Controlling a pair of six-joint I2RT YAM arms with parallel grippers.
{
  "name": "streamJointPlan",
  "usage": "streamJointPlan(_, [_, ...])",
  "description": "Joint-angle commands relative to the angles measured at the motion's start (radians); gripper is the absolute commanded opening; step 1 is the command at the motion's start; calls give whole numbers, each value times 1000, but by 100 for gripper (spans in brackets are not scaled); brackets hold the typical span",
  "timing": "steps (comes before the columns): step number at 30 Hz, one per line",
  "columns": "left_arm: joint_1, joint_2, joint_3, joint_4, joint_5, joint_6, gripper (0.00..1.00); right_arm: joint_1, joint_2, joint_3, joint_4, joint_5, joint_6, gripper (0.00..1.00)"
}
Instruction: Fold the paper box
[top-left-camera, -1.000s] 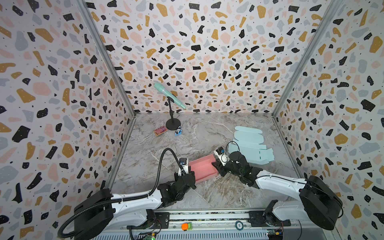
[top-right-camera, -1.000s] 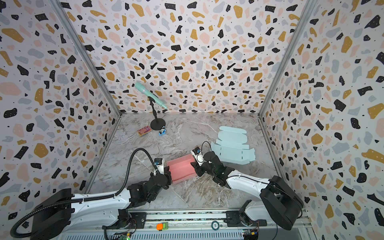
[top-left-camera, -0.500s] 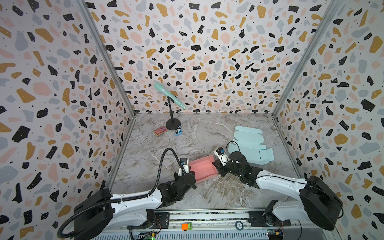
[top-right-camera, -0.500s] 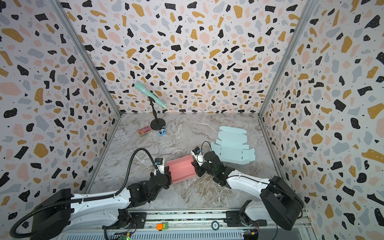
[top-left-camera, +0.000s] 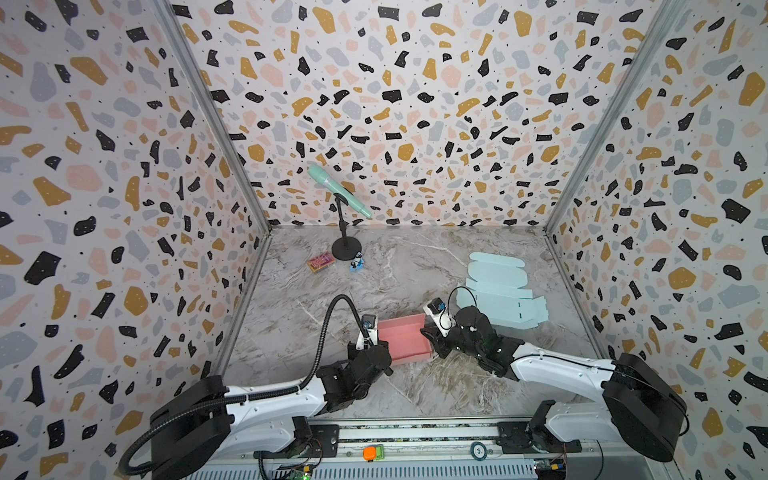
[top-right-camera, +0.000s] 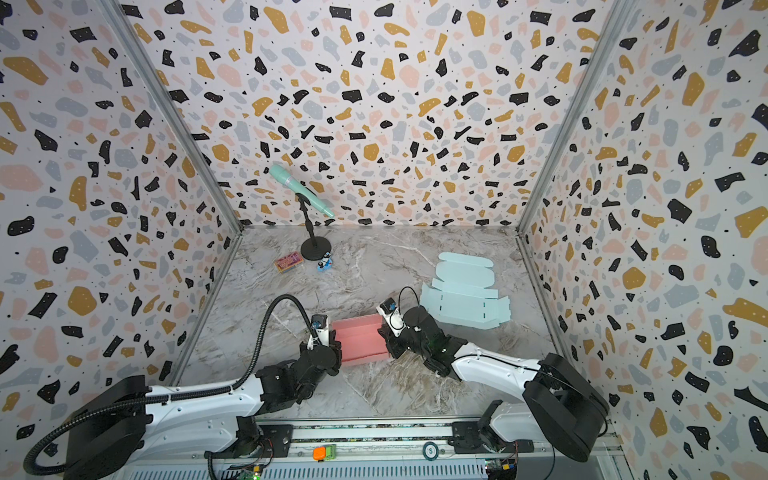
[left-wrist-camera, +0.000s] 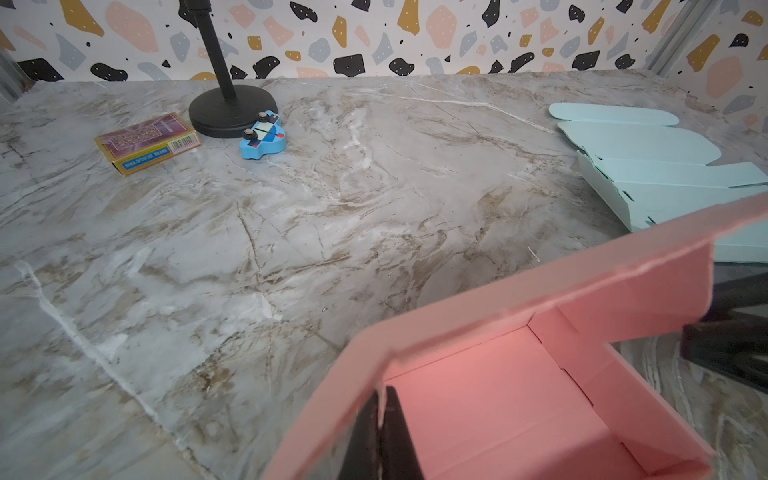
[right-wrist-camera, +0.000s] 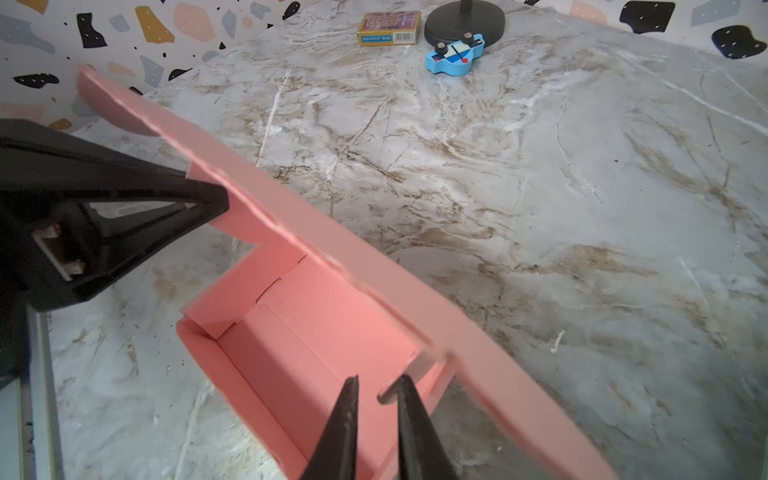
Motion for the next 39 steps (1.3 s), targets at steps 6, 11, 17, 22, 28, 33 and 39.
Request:
streamJointPlan(6, [18,47,-10,168,20,100,0,16,2,7,15,-2,12,20])
streamJointPlan(11, [18,61,-46,215,30,102,0,23,-3,-1,9,2,13,20])
streamJointPlan(17, [18,79,-100,292,52,98,0,31,-20,-27,10,18,23,20])
streamJointPlan(22, [17,89,-132,320,51,83,0,37,-42,-46,5,29,31,20])
streamJointPlan(28, [5,93,-168,346,50,59,0,38,-87,-86,-3,76,45,21])
streamJointPlan(33, [-1,111,-183,379,42,49,0,39,-153,-124,-37,111,73,24])
streamJointPlan(39, [-23,135,-158,374,41,55,1,39,-278,-149,-111,141,92,28])
